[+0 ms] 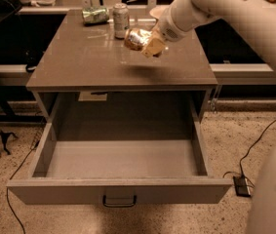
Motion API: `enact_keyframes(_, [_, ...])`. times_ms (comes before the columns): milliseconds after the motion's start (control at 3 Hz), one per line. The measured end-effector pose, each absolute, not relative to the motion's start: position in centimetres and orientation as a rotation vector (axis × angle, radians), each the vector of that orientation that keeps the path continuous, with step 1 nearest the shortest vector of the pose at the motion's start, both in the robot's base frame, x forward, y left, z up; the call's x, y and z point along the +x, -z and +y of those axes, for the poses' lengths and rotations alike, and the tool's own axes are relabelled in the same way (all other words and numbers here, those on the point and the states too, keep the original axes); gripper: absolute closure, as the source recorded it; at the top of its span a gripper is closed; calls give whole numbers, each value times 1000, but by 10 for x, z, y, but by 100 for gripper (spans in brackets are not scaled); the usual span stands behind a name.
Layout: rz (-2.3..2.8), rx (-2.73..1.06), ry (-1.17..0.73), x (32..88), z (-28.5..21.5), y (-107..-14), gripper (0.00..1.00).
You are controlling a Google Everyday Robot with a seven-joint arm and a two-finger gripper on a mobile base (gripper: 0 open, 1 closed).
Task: Pick orange can from top drawer and place on counter
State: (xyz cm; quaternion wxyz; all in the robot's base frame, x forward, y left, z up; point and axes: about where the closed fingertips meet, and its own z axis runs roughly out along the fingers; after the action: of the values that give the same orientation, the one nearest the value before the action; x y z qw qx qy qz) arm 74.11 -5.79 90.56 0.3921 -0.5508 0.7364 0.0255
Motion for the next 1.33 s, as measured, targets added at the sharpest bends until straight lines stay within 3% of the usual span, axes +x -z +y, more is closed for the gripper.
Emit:
enact_keyframes(333, [1911,-1402,-73,755,-53,-891,100])
enact_keyframes(1333, [2010,-1423,-107,779,-45,-859,34])
